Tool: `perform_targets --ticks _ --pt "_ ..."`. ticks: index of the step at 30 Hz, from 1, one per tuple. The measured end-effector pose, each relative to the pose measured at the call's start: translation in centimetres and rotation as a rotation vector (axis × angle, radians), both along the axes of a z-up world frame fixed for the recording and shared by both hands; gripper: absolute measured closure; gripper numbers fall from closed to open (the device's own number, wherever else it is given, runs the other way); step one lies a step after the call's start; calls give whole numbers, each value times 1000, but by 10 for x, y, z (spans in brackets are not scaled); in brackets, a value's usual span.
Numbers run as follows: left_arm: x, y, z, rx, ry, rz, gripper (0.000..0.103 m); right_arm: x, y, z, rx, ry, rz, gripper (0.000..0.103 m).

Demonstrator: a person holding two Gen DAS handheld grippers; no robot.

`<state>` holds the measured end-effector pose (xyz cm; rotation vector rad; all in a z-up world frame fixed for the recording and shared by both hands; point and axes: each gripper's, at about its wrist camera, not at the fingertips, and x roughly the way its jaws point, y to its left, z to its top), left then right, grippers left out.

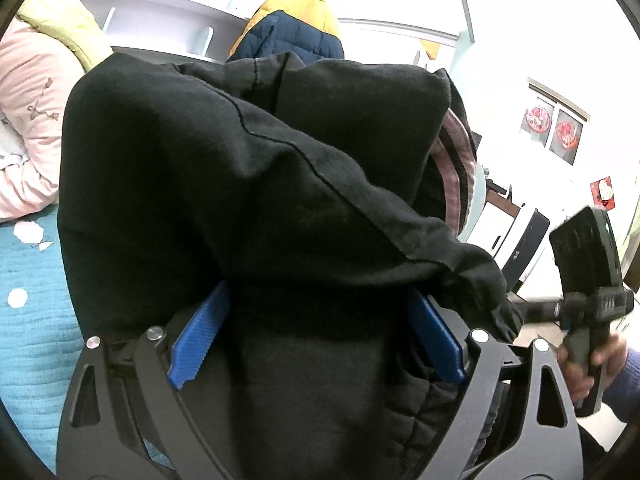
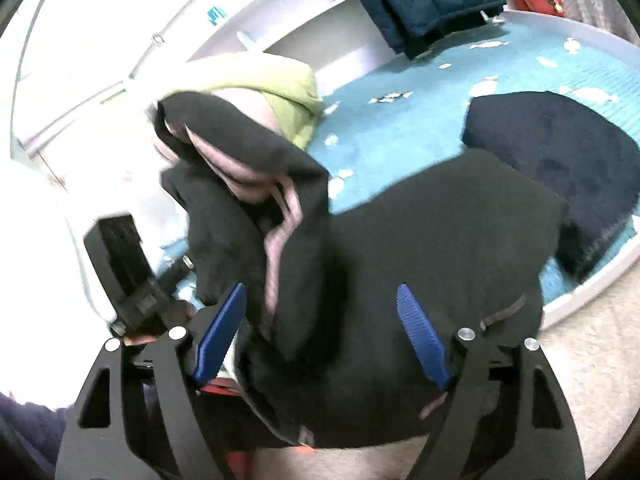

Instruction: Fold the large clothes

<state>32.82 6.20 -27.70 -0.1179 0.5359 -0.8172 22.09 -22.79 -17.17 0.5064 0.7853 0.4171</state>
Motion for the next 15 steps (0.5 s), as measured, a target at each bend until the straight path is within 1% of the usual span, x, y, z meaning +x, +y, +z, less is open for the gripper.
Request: perform_targets --ticks 2,3,4,5,7,9,10,12,14,15 --pt "-2 -3 2 16 -2 -4 14 8 -4 2 92 5 43 25" --pt "-1 -6 5 26 -2 -9 13 17 -2 2 131 15 60 22" --pt "0 -10 7 32 -2 -11 13 26 1 1 160 34 85 21" --pt "0 -11 8 40 1 -11 13 31 3 1 159 38 94 20" --pt "6 -14 10 55 7 -4 13 47 5 -4 155 44 109 14" --pt "9 -19 14 65 14 3 13 51 10 -3 183 62 131 11" --pt "10 -19 13 75 18 6 13 55 6 -5 178 71 136 10" --pt "11 -20 13 84 29 13 13 61 8 -8 185 80 153 10" --pt "13 -22 15 86 38 12 13 67 10 -7 211 114 181 10" --pt "13 -23 16 86 46 7 13 64 9 -4 188 100 188 10"
